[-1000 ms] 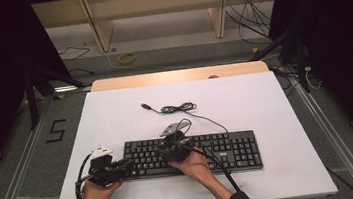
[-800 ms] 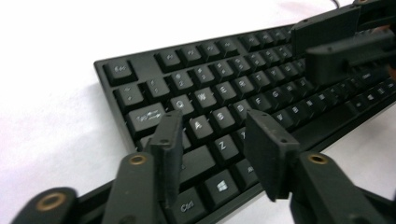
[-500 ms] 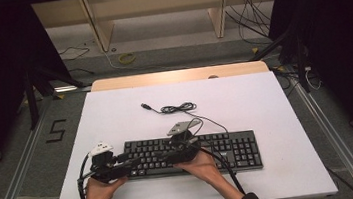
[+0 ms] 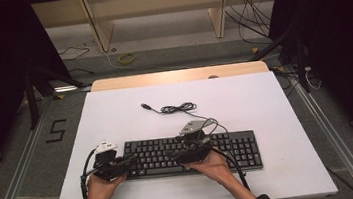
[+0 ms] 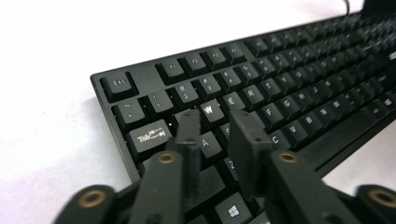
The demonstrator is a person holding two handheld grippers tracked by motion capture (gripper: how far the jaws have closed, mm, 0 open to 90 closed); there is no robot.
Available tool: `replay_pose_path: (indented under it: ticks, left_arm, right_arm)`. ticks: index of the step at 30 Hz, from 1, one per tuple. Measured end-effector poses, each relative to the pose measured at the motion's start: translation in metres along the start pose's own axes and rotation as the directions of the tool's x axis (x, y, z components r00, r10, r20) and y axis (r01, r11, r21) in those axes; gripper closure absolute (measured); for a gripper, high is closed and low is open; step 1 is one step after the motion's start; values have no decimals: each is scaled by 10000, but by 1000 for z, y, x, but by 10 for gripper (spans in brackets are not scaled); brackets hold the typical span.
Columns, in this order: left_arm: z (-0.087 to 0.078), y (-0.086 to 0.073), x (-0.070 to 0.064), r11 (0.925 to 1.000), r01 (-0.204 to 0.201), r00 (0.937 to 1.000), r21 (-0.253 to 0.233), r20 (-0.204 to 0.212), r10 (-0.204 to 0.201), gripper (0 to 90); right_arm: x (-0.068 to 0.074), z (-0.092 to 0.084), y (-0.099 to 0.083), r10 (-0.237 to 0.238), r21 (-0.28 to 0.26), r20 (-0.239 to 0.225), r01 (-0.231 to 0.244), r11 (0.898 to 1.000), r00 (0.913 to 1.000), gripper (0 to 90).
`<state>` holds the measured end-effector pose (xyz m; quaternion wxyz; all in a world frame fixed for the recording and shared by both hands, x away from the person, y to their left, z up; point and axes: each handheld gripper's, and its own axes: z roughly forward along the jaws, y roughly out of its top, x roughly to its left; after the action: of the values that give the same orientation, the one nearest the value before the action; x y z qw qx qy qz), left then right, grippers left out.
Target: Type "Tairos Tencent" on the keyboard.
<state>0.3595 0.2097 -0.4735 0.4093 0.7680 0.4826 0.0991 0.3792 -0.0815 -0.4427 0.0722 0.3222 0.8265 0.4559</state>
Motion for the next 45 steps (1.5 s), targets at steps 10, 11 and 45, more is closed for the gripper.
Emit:
replay_pose_path:
  ticks: [10,11,45]
  left_arm:
    - [6,1,-2,9992,-301,9995,282,-106,304,889]
    - [6,1,-2,9990,-322,9994,312,-129,326,891]
    - [-4,-1,-10,9946,-685,9951,-782,660,737,635]
  right_arm:
    - [-1,-3,-4,79,-75,-68,-80,9999,9999,344]
    - [-1,-3,-4,96,-60,-75,-96,9999,9999,344]
    - [-17,-6,-7,387,-4,294,-387,9992,9988,382]
